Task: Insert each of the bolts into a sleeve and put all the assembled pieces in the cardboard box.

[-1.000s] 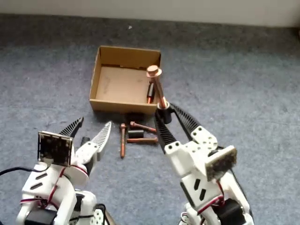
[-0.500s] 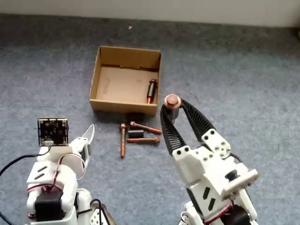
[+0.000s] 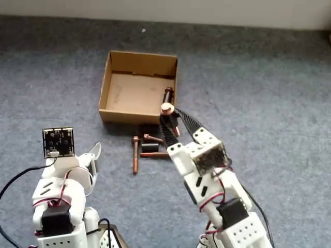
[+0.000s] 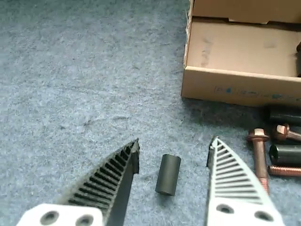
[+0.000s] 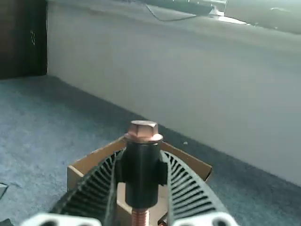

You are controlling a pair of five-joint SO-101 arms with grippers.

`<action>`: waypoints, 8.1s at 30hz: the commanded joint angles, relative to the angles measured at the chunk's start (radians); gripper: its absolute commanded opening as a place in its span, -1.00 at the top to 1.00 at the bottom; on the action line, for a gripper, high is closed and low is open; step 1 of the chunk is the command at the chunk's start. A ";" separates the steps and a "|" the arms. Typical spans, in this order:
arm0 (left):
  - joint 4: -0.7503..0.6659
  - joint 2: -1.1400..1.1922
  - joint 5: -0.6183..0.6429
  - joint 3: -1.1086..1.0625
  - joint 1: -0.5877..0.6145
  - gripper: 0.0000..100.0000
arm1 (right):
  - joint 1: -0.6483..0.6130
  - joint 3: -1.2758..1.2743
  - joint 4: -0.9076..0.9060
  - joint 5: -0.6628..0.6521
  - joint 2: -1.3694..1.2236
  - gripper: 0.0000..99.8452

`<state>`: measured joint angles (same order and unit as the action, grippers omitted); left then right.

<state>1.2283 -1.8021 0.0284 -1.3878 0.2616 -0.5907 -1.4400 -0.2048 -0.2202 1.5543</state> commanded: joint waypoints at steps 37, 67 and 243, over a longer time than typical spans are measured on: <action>-0.149 -0.008 -0.002 -0.108 0.065 0.50 | 0.073 1.224 -0.604 -0.034 -1.406 0.64; -0.152 -0.008 -0.005 -0.117 0.061 0.50 | -0.168 1.222 -0.857 -0.408 -1.759 0.65; -0.146 -0.001 -0.089 -0.012 0.065 0.50 | 0.074 0.736 -0.937 -0.126 -0.947 0.99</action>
<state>1.0963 -1.8006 0.0115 -1.5014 0.3199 -0.6122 -0.5731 -1.1362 -0.3890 0.3759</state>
